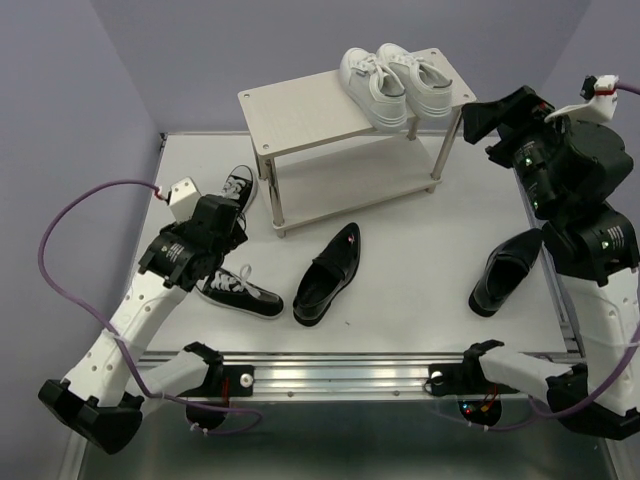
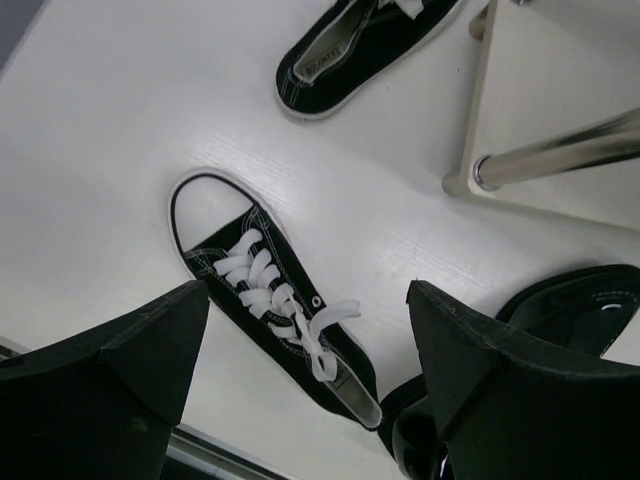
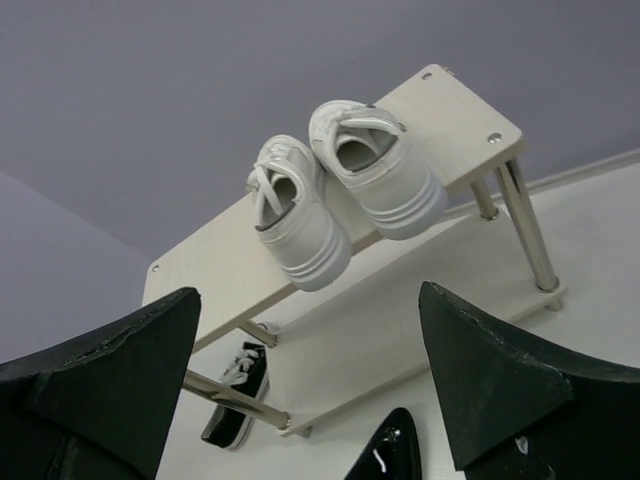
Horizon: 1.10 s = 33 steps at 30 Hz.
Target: Place and organize the shoes onto the shoe shelf
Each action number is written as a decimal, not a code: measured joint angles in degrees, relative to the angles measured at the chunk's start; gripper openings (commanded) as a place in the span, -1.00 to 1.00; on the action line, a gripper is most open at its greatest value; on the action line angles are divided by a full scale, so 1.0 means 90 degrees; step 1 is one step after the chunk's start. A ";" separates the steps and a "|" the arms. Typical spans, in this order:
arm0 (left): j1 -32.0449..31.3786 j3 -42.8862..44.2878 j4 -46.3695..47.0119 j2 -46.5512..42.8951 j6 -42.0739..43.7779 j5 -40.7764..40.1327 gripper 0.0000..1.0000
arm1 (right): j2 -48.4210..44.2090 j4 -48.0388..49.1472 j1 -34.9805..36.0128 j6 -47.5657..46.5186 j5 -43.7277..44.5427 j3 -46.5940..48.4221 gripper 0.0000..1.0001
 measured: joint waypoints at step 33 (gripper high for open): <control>-0.0527 -0.2735 0.0656 0.1132 -0.3128 0.1571 0.00 | 0.0214 -0.0804 0.0002 -0.0063 -0.0301 -0.1535 0.99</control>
